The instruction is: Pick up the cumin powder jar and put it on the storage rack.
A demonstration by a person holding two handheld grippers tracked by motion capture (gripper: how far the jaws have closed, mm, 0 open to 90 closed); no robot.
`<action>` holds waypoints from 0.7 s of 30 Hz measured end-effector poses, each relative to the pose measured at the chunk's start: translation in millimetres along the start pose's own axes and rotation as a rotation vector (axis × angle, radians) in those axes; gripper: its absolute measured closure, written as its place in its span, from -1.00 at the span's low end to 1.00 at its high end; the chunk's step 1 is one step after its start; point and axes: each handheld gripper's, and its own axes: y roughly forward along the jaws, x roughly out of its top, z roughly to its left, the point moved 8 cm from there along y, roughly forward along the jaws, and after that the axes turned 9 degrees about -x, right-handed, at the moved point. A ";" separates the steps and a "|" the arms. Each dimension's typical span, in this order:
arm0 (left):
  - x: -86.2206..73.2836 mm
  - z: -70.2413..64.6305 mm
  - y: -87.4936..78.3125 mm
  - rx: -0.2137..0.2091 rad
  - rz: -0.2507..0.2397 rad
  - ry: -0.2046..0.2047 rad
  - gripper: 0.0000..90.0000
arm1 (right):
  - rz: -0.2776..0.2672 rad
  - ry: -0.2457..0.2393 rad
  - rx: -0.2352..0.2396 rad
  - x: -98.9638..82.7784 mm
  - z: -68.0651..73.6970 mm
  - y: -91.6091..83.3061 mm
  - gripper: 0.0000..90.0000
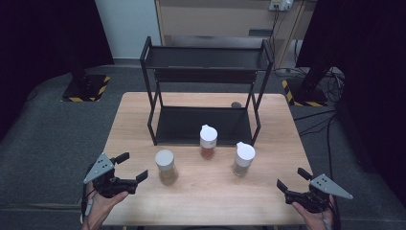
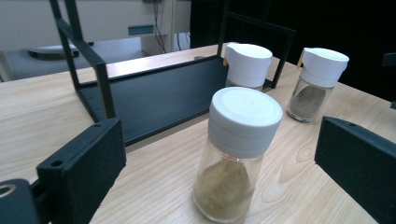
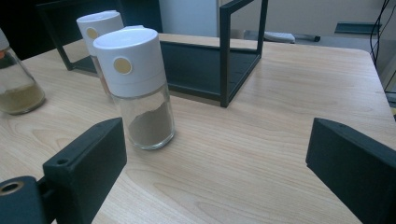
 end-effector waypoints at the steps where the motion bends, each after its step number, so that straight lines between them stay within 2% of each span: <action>1: 1.1 0.3 2.5 -0.004 0.006 0.001 -0.98 | 0.000 0.002 0.000 0.0 -0.1 -0.1 -0.88; 4: 4.8 1.0 11.7 -0.014 0.025 0.006 -0.98 | -0.001 0.004 0.001 0.0 -0.2 -0.6 -0.88; 17: 10.5 -0.5 35.9 -0.057 0.045 0.011 -0.97 | -0.002 0.004 0.002 0.2 0.1 -1.0 -0.88; 21: 9.9 -0.1 48.0 -0.071 0.055 0.014 -0.97 | -0.001 0.002 0.002 0.3 0.4 -1.0 -0.88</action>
